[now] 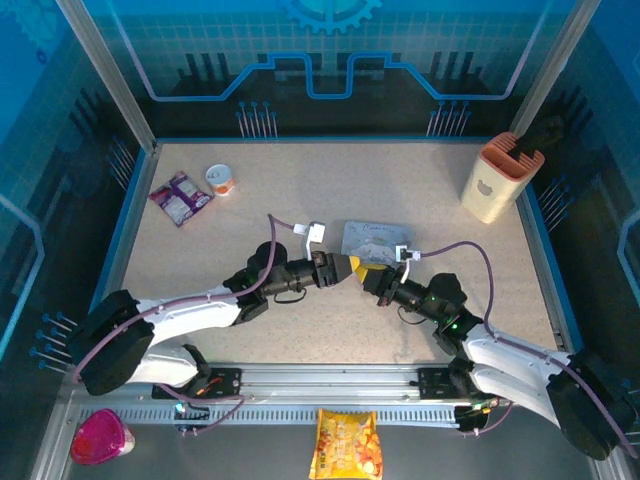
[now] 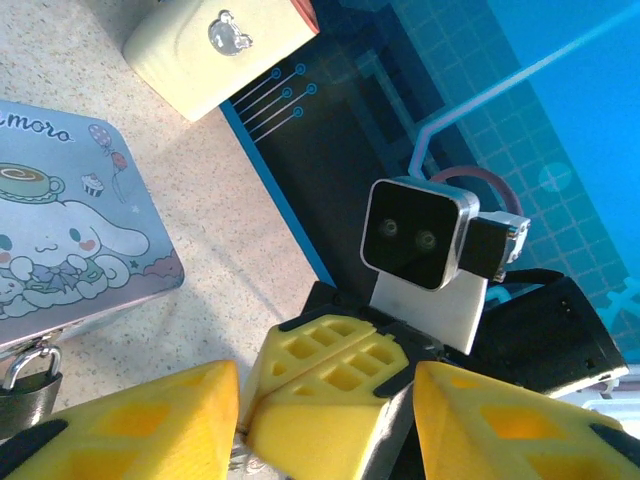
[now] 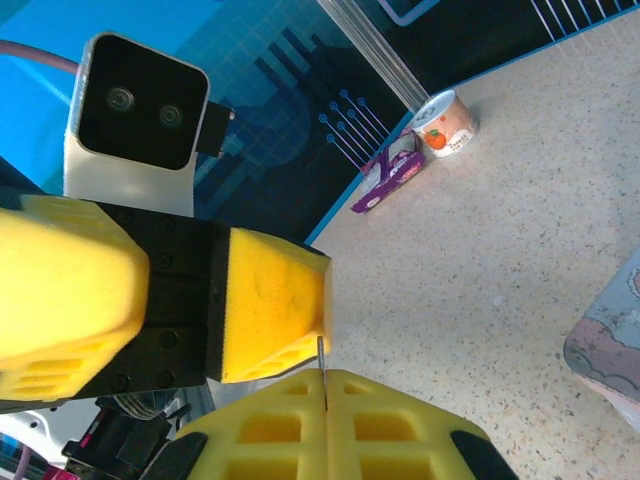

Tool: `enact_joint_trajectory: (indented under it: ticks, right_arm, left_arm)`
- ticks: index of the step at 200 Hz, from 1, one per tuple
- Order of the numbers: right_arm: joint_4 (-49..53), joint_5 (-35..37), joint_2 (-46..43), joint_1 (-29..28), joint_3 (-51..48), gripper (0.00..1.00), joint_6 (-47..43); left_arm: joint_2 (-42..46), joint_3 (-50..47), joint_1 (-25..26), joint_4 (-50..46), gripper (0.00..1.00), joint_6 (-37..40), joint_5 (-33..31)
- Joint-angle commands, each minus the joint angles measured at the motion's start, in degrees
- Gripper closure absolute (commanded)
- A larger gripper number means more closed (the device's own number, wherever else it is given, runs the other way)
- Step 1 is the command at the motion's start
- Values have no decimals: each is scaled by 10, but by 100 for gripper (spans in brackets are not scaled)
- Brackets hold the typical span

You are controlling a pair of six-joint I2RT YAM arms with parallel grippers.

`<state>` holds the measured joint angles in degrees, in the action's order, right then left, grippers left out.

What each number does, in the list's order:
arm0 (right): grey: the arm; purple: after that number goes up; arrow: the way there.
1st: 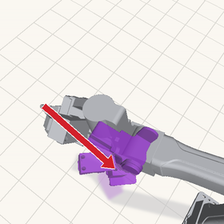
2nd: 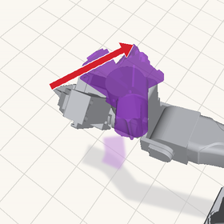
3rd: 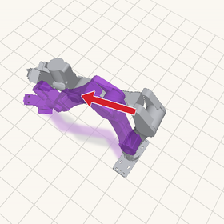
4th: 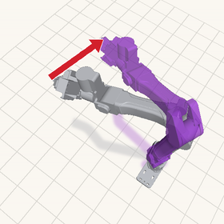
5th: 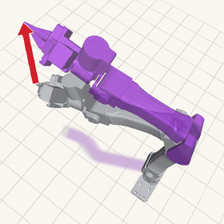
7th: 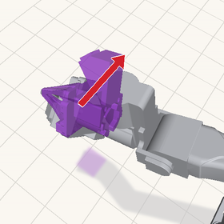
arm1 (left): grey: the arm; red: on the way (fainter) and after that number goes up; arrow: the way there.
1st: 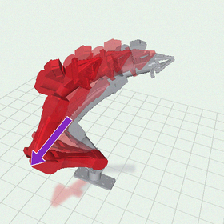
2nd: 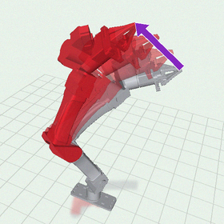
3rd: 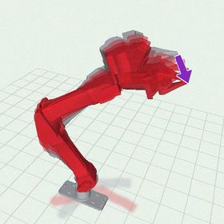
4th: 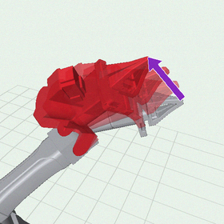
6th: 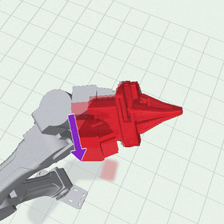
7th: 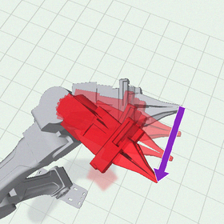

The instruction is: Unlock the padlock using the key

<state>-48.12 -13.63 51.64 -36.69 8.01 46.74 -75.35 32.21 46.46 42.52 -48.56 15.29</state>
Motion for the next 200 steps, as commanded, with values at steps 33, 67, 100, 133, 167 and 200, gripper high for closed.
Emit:
enact_joint_trajectory:
  ticks: [33,67,100,133,167,200]
  right_arm:
    - [-17,-1,-25,-1,2,100,3]
    - [-31,0,-24,-5,3,100,7]
    - [-49,-1,-16,-7,4,100,12]
    - [-69,-7,-4,-10,5,100,19]
    - [-79,-18,4,-13,7,100,24]
    - [-76,-21,-1,-14,5,100,24]
  left_arm:
    - [10,-7,-7,-18,48,14,8]
    - [-2,-5,-7,4,55,8,29]
    - [-17,-6,-8,33,65,-3,44]
    - [-19,-3,-7,36,70,-4,46]
    - [-16,0,-7,32,77,-2,46]
    - [-15,0,-7,32,89,-5,43]
